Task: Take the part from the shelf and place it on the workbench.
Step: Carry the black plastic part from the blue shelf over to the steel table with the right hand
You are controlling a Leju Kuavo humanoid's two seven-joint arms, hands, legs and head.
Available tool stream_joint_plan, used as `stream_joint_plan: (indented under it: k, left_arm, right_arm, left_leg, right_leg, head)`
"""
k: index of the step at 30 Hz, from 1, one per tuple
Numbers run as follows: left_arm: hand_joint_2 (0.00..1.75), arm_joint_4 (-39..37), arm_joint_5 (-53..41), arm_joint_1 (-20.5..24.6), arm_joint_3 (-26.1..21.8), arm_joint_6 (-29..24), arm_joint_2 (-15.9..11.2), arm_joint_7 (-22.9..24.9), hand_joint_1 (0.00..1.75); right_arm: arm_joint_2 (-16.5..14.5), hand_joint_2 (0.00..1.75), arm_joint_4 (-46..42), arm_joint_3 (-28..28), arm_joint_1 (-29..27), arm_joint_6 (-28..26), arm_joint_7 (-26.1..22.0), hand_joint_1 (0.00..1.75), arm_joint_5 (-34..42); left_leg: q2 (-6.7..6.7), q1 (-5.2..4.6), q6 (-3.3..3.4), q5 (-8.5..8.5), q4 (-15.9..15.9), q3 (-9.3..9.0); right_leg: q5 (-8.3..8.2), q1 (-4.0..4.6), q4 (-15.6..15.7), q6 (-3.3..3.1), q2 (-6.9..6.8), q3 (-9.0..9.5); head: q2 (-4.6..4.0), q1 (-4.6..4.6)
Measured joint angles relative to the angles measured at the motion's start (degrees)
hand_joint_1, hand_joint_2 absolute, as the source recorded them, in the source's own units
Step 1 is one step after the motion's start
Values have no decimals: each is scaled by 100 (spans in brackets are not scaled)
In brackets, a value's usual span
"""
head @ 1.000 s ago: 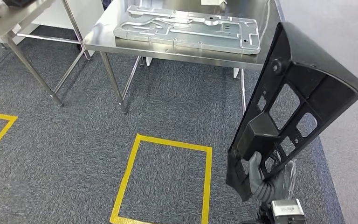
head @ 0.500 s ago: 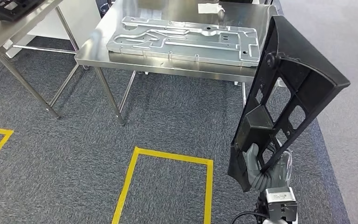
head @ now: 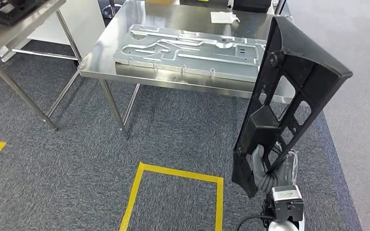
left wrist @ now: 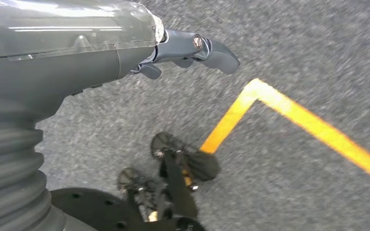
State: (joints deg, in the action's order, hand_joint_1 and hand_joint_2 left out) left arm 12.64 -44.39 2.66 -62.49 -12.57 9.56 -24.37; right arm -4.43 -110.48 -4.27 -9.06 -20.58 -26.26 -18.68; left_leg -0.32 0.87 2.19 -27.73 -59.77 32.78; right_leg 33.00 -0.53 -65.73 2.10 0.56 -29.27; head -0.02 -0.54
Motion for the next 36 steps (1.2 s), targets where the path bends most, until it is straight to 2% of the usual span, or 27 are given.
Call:
stream_joint_plan:
  k: [2,3,4,5,6,8,9,10,13,15,16,18,19,20,21,22,24,25,26,27,28,29,31,32,34,35,36]
  left_arm:
    - [175,0,-2,-1,-7,-5,-2,-1,0]
    - [175,0,-3,-6,-10,-9,-3,-1,0]
    - [175,-1,-2,-13,-13,-10,-3,-1,0]
    - [175,-1,-2,-19,-15,-12,-2,-1,0]
    - [175,-1,-2,-24,-17,-13,-1,-1,0]
    - [175,-7,-3,-37,-20,-13,12,-1,0]
    - [175,-12,-3,-33,-22,-15,21,-1,0]
    - [175,-17,-3,-25,-23,-18,29,-2,0]
    - [175,-20,-13,19,-29,-24,31,-9,0]
    - [175,-20,-28,43,-32,-18,27,-15,0]
    - [175,-20,-39,49,-32,-9,26,-18,0]
    - [175,-20,-57,49,-32,13,23,-19,0]
    - [175,-20,-70,37,-32,22,19,-16,0]
    - [175,-20,-84,24,-32,30,13,-13,0]
    - [175,-20,-99,10,-32,34,7,-9,0]
    - [175,-20,-111,-6,-33,38,2,-4,0]
    - [175,-20,-125,-28,-34,42,-5,6,0]
    - [175,-20,-128,-30,-34,43,-7,11,0]
    - [175,-20,-133,-23,-34,44,-7,15,0]
    - [175,-20,-136,-10,-34,44,-5,17,0]
    - [175,-20,-138,-5,-34,44,-4,18,0]
    - [175,-20,-139,-1,-34,42,-3,21,0]
    - [175,-20,-139,1,-34,30,0,34,0]
    - [175,-20,-138,2,-34,24,3,43,0]
    - [175,-20,-130,-2,-37,16,11,59,0]
    - [175,-20,-125,-4,-39,15,15,66,0]
    - [175,-20,-120,-6,-44,14,19,73,0]
  right_arm:
    - [2,175,17,9,15,3,2,175,4]
    - [3,175,28,13,14,4,4,175,7]
    - [3,175,39,15,13,4,4,175,9]
    - [3,175,48,16,13,4,5,175,10]
    - [3,175,53,17,12,4,4,175,10]
    - [3,175,62,22,8,3,4,175,11]
    - [3,175,66,26,7,3,5,175,11]
    - [3,175,64,29,8,3,5,175,11]
    - [3,175,32,32,31,1,5,175,9]
    - [0,175,7,32,46,-1,14,175,2]
    - [-2,175,-6,32,47,0,22,175,-7]
    - [-3,175,-37,33,42,0,53,175,-50]
    - [-3,175,-59,37,39,-1,70,175,-101]
    - [-3,175,-87,44,39,-2,85,175,-163]
    - [-3,175,-121,52,43,-2,95,175,-229]
    - [-3,175,-155,63,47,-3,99,175,-282]
    - [-3,175,-205,87,65,-5,103,175,-335]
    - [-3,175,-231,98,76,-6,105,175,-346]
    - [-3,175,-260,110,88,-7,104,175,-359]
    - [-3,175,-295,120,101,-12,102,175,-379]
    - [-2,175,-329,129,115,-18,97,175,-405]
    - [-1,175,-366,143,136,-27,87,175,-446]
    - [4,175,-439,167,194,-46,78,175,-544]
    - [9,175,-478,178,235,-50,82,175,-595]
    - [24,175,-524,191,329,-43,104,175,-676]
    - [34,175,-534,195,389,-33,120,175,-704]
    - [49,175,-538,197,455,-23,135,175,-726]
  left_leg:
    - [-7,-8,27,-69,61,-122]
    - [-13,-14,27,-115,89,-197]
    - [-20,-19,25,-172,108,-284]
    - [-26,-28,22,-235,124,-380]
    - [-28,-42,21,-305,140,-481]
    - [-36,-61,7,-445,177,-650]
    - [-42,-66,-16,-512,206,-721]
    - [-46,-66,-44,-542,220,-803]
    - [-34,-69,-157,-413,-8,-884]
    - [-24,-64,-208,-354,-575,-583]
    - [-20,-58,-222,-435,-902,-349]
    - [-15,-37,-260,-854,-1348,153]
    - [-13,-27,-278,-1062,-1386,338]
    - [-11,-21,-290,-1159,-1289,459]
    - [-8,-18,-291,-1072,-1071,520]
    - [-1,-18,-276,-744,-758,549]
    - [9,-38,-238,92,-244,543]
    - [11,-49,-212,374,-114,529]
    - [7,-61,-186,452,-79,502]
    - [0,-57,-150,413,-61,453]
    - [-6,-49,-115,390,-16,393]
    - [-9,-40,-82,355,41,309]
    - [-12,-26,-42,270,150,119]
    - [-13,-25,-33,211,190,20]
    - [-20,-20,-39,68,230,-190]
    - [-26,-17,-49,-19,237,-310]
    - [-31,-13,-63,-110,238,-431]
  right_leg:
    - [266,-7,-652,33,-13,-523]
    - [416,-8,-846,35,-17,-752]
    - [491,-7,-864,23,-19,-902]
    - [458,0,-732,-3,-21,-982]
    - [246,14,-434,-51,-23,-987]
    - [-486,76,238,-185,-17,-931]
    - [-761,108,459,-240,-16,-890]
    - [-902,138,574,-280,-9,-850]
    - [-817,125,750,-356,5,-566]
    - [-736,83,845,-400,4,-339]
    - [-675,80,861,-415,1,-259]
    - [-533,68,866,-415,17,-111]
    - [-451,60,866,-405,30,-22]
    - [-367,51,866,-390,44,80]
    - [-278,42,866,-371,53,190]
    - [-182,36,870,-349,54,294]
    - [5,45,863,-288,60,472]
    - [68,51,872,-247,64,537]
    - [83,57,856,-205,68,576]
    - [48,55,801,-164,68,564]
    - [-35,47,637,-128,55,500]
    - [-131,39,349,-102,38,334]
    - [-144,15,-342,-57,5,-148]
    - [7,4,-621,-36,-1,-412]
    - [411,-24,-812,14,-9,-797]
    - [524,-39,-726,28,-17,-911]
    - [473,-53,-523,27,-26,-964]
  head:
    - [-1,3]
    - [-1,3]
    - [-1,3]
    - [-1,3]
    - [-1,3]
    - [0,-3]
    - [0,-5]
    - [1,-8]
    - [1,-4]
    - [1,-7]
    - [1,-9]
    - [0,-12]
    - [0,-13]
    - [-1,-14]
    - [-1,-14]
    - [-1,-14]
    - [-1,-12]
    - [0,-11]
    - [0,-11]
    - [0,-10]
    - [0,-9]
    - [-1,-7]
    - [-1,-3]
    - [-1,-3]
    - [-1,-3]
    - [-1,-3]
    - [-1,-3]
